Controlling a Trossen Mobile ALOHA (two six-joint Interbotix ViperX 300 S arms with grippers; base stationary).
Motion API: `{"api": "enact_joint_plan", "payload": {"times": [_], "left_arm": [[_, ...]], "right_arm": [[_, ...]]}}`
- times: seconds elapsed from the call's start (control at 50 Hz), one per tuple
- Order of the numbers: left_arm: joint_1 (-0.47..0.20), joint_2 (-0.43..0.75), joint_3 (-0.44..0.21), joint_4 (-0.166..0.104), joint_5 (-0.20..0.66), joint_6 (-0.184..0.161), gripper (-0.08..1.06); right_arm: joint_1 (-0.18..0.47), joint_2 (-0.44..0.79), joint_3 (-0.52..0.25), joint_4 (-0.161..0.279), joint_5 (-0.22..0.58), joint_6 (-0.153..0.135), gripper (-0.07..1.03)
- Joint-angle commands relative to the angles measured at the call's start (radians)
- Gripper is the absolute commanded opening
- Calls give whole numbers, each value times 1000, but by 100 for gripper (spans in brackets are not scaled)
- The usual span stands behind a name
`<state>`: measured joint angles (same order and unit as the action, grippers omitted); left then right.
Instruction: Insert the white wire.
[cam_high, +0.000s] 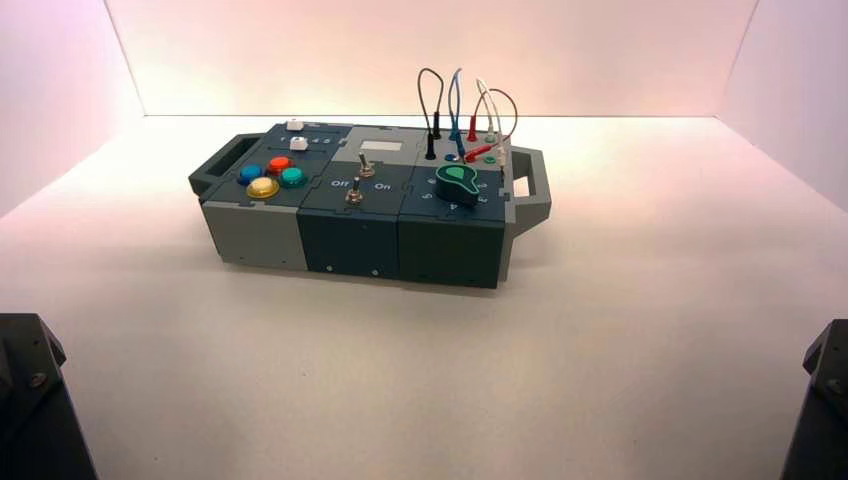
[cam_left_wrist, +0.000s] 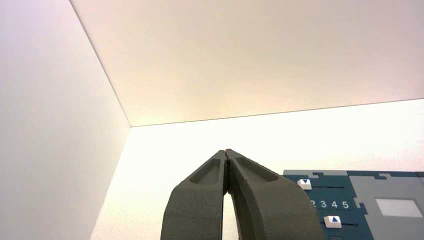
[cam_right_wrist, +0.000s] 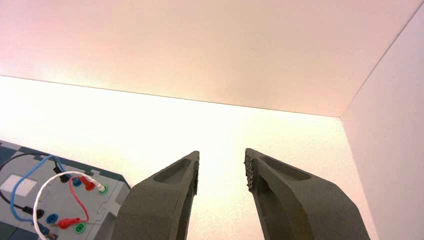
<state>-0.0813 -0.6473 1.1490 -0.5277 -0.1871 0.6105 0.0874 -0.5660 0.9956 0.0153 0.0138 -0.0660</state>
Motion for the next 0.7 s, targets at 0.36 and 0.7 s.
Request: {"api": "enact_joint_plan", "payload": {"times": [0.36, 0.7], "left_arm": [[-6, -17, -17, 3, 5, 3, -3], [-103, -20, -51, 34, 175, 72, -3]], "right_arm": [[18, -14, -14, 8, 37, 3, 49], [144, -31, -64, 6, 230, -3, 49]]}}
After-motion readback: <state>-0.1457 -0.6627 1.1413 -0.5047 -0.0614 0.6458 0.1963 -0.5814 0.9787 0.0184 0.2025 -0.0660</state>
